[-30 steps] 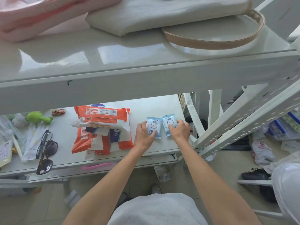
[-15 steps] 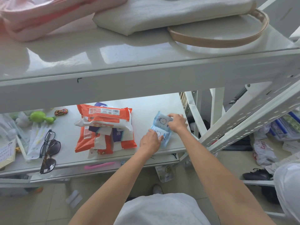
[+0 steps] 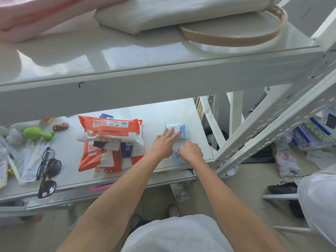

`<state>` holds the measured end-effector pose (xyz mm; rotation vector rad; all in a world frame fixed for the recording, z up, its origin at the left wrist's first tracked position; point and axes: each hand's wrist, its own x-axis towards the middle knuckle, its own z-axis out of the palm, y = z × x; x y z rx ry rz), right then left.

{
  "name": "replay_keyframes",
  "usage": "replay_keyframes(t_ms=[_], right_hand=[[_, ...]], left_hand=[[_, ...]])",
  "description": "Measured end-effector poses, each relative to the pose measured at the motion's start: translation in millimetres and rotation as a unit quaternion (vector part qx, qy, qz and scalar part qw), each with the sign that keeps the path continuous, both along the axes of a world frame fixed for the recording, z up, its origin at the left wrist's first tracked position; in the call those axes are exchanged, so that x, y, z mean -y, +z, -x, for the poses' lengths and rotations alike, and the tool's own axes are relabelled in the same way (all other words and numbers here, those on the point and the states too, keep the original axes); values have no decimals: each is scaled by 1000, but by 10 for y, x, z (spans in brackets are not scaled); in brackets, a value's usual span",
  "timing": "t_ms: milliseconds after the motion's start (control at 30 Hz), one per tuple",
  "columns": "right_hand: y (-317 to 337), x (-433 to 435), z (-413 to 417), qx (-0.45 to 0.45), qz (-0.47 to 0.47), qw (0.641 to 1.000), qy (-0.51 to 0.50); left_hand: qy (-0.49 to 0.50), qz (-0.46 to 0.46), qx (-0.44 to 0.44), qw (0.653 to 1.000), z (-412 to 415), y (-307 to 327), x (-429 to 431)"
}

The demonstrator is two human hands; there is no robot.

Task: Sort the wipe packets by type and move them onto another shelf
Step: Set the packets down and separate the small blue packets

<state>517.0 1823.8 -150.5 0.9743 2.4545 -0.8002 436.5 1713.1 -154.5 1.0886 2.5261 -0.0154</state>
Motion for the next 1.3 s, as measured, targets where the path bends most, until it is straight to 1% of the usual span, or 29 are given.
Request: replay_keyframes(t_ms=[33, 100, 200, 233, 300, 333, 400, 500, 667, 767, 867, 933, 967, 1033, 1067, 1133, 1167, 1200, 1233, 1267, 1300], right_hand=[[-13, 1, 2, -9, -11, 1000, 7], [-41, -29, 26, -32, -33, 998, 33], [-114, -81, 24, -100, -66, 991, 60], [-135, -85, -2, -123, -82, 987, 54], [-158, -75, -78, -159, -118, 980, 12], [-162, -59, -115, -165, -128, 978, -16], [-187, -30, -169, -160, -125, 978, -49], [-257, -25, -182, -164, -104, 980, -43], [-313, -60, -123, -199, -80, 976, -33], [-347, -118, -49, -204, -95, 974, -36], [-359, -140, 18, -175, -114, 978, -25], [-299, -85, 79, -167, -135, 976, -27], [-247, -31, 123, -180, -141, 973, -30], [-111, 123, 258, -239, -124, 963, -18], [-37, 230, 354, -275, -96, 957, 7], [174, 500, 569, -321, 4, 942, 93], [284, 653, 680, -319, 57, 934, 150], [385, 808, 784, -298, 89, 927, 210], [448, 966, 876, -266, 93, 922, 265], [473, 1109, 954, -236, 76, 919, 307], [476, 1229, 1012, -217, 52, 917, 329]], left_hand=[[11, 12, 15, 1000, -24, -20, 11], [54, 10, 18, 998, -167, -56, 39], [110, -16, -19, 994, -432, -51, 40], [118, -22, -36, 992, -475, -49, 37], [127, -35, -60, 990, -475, -61, 37], [131, -38, -60, 989, -456, -81, 47], [146, -37, -30, 988, -425, -124, 62], [182, -31, -8, 983, -438, -136, 64], [219, -71, 28, 973, -524, -169, -65], [227, -82, 30, 970, -583, -135, -66], [237, -77, 22, 968, -567, -71, 60], [253, -122, 42, 959, -540, 23, 163], [257, -162, 60, 951, -523, 115, 219], [266, -248, 85, 928, -456, 330, 360], [270, -286, 70, 917, -410, 449, 458], [299, -354, -7, 886, -293, 644, 714], [320, -385, -41, 865, -225, 715, 868], [345, -408, -69, 842, -153, 777, 1034], [372, -428, -98, 818, -81, 831, 1205], [401, -445, -126, 791, 2, 874, 1389], [431, -458, -152, 763, 81, 903, 1571]])
